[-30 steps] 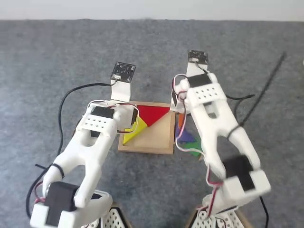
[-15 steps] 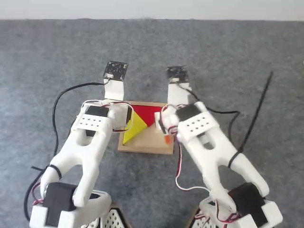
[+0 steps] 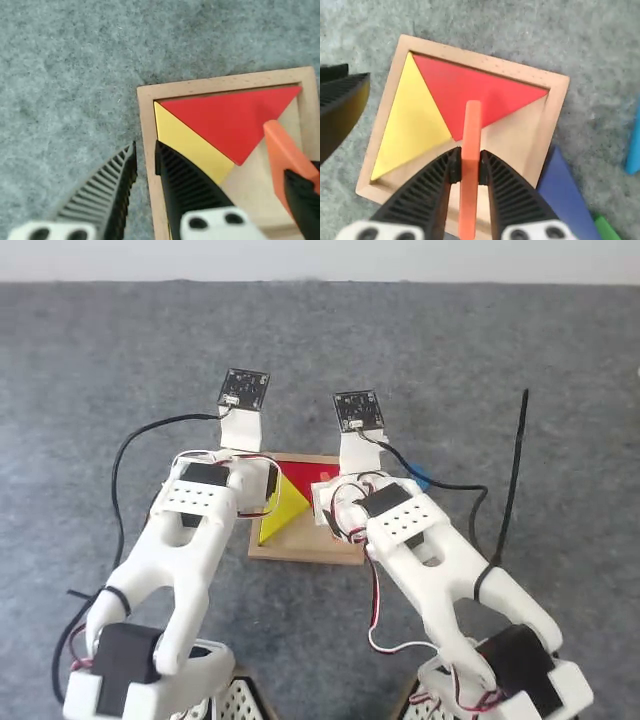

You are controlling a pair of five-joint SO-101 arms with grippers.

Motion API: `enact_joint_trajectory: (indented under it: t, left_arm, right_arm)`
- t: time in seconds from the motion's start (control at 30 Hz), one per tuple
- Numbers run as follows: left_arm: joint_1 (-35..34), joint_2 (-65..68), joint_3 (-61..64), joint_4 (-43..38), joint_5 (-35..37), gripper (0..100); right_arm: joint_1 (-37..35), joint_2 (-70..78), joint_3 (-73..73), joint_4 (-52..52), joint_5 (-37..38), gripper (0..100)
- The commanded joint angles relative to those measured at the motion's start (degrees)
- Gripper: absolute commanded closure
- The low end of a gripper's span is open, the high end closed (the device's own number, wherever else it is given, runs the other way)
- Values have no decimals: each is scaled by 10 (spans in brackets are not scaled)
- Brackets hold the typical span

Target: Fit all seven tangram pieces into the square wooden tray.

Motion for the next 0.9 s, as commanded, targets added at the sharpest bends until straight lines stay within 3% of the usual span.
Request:
enact_joint_trajectory:
  t: [0.0,0.2,0.47,0.7,0.87]
  left_arm:
    - [-4,-8,-26,2,-4,931]
    - [-4,-8,-27,3,-4,931]
    - [-4,-8,-28,4,-4,931]
    - [1,-8,-29,4,-4,931]
    - [-3,-8,-29,4,-4,931]
  right_arm:
    - [28,-34,-36,39,9,992]
    - [75,74,-180,190,8,992]
    - [50,260,-365,297,-29,992]
    - [47,307,-408,320,-30,991]
    - [44,304,-409,320,-27,839]
